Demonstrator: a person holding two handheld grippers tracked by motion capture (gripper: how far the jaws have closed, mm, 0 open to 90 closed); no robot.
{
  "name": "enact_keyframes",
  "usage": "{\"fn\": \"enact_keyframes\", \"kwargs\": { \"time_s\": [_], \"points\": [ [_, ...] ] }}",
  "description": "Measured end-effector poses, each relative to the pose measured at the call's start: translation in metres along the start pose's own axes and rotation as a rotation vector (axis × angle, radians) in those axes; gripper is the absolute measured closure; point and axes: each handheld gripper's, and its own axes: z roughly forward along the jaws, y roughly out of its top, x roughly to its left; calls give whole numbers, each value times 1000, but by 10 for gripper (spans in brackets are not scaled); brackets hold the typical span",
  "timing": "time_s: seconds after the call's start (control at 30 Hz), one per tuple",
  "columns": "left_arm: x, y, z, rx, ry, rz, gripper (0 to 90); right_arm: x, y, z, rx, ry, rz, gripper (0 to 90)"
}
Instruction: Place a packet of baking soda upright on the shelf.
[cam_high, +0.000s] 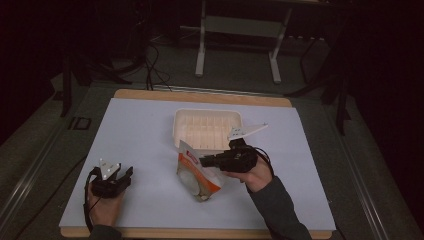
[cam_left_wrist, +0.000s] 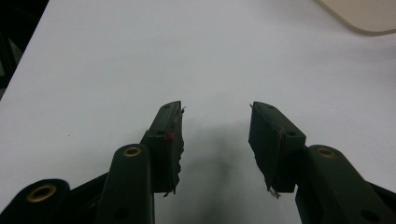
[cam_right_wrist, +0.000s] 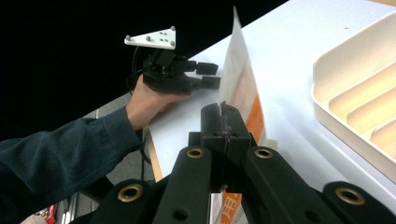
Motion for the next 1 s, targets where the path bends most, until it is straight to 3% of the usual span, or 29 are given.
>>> {"fn": "enact_keyframes", "kwargs": {
  "time_s": [1.0],
  "points": [
    [0, 0, 0, 0, 3, -1, 541, -9, 5, -24, -51, -46, 19, 900]
  ]
}}
